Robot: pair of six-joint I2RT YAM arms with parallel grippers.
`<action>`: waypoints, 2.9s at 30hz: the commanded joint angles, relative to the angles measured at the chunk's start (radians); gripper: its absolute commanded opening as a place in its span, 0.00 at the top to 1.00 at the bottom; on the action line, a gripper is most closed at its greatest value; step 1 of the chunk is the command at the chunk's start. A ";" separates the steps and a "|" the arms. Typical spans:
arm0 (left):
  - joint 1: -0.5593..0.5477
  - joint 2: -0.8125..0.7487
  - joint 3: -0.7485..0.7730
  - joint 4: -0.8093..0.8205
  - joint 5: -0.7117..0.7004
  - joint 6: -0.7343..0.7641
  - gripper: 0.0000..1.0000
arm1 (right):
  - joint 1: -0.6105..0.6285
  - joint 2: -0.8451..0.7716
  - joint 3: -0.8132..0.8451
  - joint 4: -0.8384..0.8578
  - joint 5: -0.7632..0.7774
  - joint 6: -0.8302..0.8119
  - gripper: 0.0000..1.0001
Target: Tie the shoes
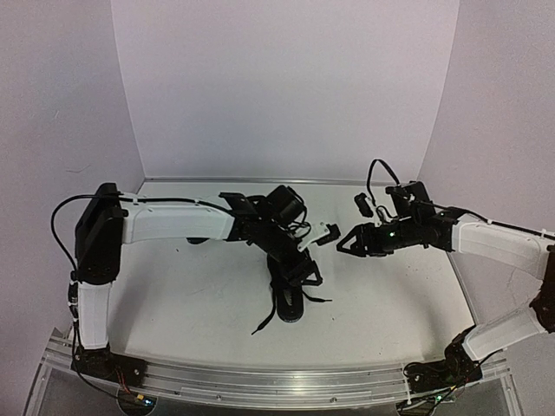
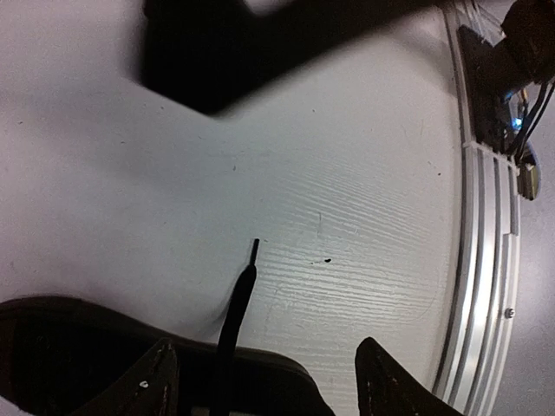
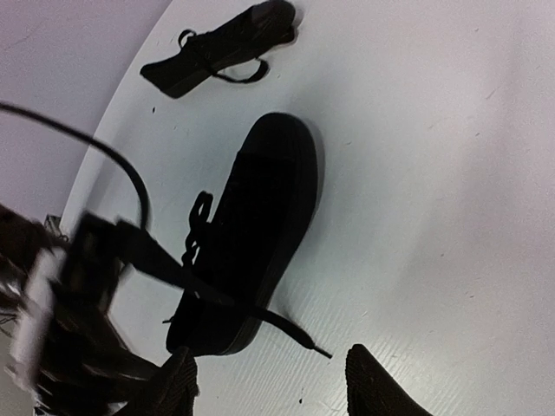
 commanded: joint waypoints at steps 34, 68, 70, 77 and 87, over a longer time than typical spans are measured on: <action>0.343 -0.090 -0.308 0.312 0.338 0.002 0.52 | 0.201 0.504 0.099 0.175 -0.189 -0.245 0.54; 0.341 -0.094 -0.326 0.363 0.404 -0.037 1.00 | 0.201 0.489 0.097 0.178 -0.140 -0.193 1.00; 0.342 -0.124 -0.350 0.386 0.380 -0.050 1.00 | 0.199 0.482 0.094 0.176 -0.136 -0.189 1.00; 0.341 -0.131 -0.371 0.380 0.316 -0.071 0.91 | 0.197 0.477 0.089 0.176 -0.132 -0.186 1.00; 0.341 -0.050 -0.326 0.371 0.327 -0.078 0.63 | 0.195 0.477 0.089 0.176 -0.128 -0.181 1.00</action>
